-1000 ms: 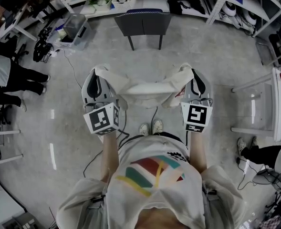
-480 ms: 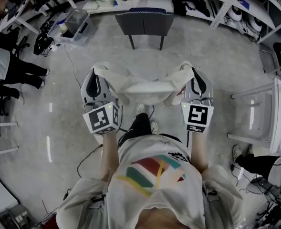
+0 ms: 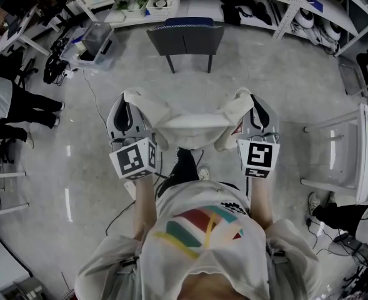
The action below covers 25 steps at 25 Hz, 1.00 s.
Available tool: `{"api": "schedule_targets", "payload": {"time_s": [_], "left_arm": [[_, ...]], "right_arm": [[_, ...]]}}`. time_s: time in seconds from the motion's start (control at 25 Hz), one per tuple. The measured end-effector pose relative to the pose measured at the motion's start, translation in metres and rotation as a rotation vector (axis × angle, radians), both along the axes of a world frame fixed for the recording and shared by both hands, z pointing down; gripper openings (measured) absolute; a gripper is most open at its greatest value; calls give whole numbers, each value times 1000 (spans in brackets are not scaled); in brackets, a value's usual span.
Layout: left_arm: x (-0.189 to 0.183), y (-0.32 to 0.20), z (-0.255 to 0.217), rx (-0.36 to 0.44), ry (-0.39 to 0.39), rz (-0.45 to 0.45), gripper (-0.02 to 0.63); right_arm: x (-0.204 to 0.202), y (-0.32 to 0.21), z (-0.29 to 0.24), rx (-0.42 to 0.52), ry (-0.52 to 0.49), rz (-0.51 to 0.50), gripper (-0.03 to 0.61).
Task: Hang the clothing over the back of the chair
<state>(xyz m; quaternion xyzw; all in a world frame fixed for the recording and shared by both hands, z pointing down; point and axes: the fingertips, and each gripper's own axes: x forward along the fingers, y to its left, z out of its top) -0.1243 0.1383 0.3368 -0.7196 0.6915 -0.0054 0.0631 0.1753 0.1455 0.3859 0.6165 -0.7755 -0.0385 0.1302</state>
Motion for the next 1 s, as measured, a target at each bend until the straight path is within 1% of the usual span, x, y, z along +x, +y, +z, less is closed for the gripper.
{"api": "schedule_targets", "payload": {"time_s": [0.2,0.4,0.88,1.0], "left_arm": [[-4,-32,5,-8,5,8,15],[-23,-80,8,3,22,3,17],[-65,-214,-17,40,52,44,17],[-70,-246,-25,50,58,63,17]], "right_arm": [[-5,-29,7,-11,2,8,9],[-17,-71,4,-3,14,14,8],[-44,-190,-32,42,52,92,8],[-46,-217,-40,52,57,119,8]]}}
